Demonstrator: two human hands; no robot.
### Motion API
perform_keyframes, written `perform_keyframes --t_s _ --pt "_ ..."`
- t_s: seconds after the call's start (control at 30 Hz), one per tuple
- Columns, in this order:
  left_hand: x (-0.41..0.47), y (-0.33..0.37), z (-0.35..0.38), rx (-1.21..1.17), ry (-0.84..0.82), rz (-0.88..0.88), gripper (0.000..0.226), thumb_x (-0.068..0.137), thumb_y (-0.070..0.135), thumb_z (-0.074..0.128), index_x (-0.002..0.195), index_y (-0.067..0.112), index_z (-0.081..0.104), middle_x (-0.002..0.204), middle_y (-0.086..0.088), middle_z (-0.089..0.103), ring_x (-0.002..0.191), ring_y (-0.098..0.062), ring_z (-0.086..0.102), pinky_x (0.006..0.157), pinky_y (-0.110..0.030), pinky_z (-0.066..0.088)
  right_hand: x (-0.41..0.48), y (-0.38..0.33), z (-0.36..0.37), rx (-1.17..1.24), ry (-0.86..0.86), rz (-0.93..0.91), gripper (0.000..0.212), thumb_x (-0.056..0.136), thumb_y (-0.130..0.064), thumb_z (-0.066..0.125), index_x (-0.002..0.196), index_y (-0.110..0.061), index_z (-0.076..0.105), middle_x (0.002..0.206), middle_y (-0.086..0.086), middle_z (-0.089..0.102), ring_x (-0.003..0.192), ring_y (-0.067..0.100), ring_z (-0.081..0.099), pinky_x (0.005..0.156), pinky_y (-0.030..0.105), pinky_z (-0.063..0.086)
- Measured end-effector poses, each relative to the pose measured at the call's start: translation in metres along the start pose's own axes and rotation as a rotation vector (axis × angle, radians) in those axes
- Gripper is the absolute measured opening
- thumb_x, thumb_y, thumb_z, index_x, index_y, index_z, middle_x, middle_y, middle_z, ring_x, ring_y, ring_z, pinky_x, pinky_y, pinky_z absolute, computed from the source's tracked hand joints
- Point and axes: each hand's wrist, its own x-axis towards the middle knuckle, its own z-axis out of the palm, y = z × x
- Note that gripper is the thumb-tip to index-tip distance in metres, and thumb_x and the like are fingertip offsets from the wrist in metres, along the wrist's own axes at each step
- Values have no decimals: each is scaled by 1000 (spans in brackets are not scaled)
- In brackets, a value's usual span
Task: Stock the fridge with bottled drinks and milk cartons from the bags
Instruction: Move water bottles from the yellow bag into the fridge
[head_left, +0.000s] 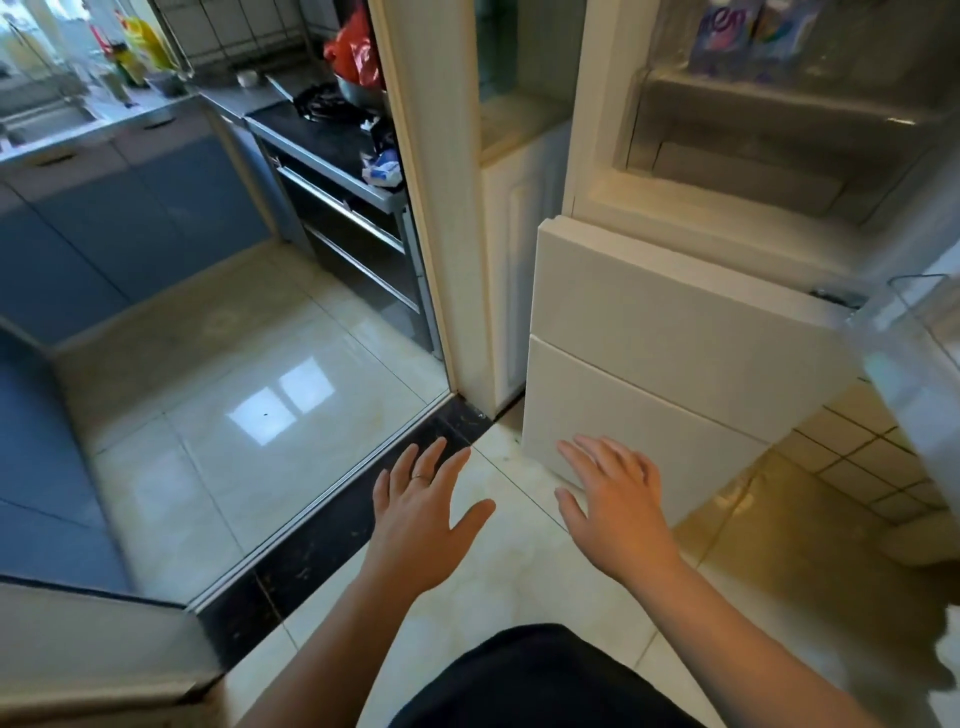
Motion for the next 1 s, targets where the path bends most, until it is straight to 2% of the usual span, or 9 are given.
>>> perform_keyframes --t_s 0.2,0.37,0.47,0.63,0.77,0.9,1.0 --pt "-69 -5 16 26 5 46 72 90 73 23 154 44 9 165 11 -3 152 -21 -13 121 -51 -9 -80 -13 9 -9 47 17 54 94 -45 45 146 -33 38 150 -9 38 142 17 26 117 46 16" --pt "-134 -11 48 36 -1 98 79 83 82 6 153 46 10 165 12 -3 152 -21 -10 117 -47 -13 -163 -20 28 -7 66 90 56 87 -49 36 139 -30 48 143 -7 47 136 20 37 113 48 22" --pt "-175 -7 72 2 -30 134 90 73 87 -4 152 47 12 165 13 0 153 -20 -6 117 -46 -10 -215 -19 41 -10 10 114 56 88 -48 39 141 -32 45 145 -8 44 138 20 34 114 49 20" --pt "-232 11 104 -27 -99 164 87 75 86 -1 152 48 11 165 14 0 152 -19 -5 120 -47 -5 -282 -6 45 -15 -13 155 58 88 -51 30 141 -33 45 146 -9 44 139 20 33 114 46 16" --pt "-255 37 125 -30 -167 230 75 85 79 14 152 45 14 165 12 3 152 -18 -6 121 -49 1 -320 25 36 -20 -21 210 55 90 -47 39 143 -34 41 148 -10 40 140 18 30 116 47 15" --pt "-271 86 147 -17 -203 320 73 87 77 17 152 45 14 165 12 2 152 -19 -5 121 -49 1 -359 67 21 -3 21 281 53 93 -43 49 144 -34 39 149 -10 39 140 18 29 116 47 16" --pt "-282 138 166 4 -240 387 70 90 75 22 153 45 12 165 11 1 152 -19 -7 122 -51 1 -394 112 7 6 59 322 53 93 -43 49 144 -32 41 147 -9 40 139 19 30 114 47 20"
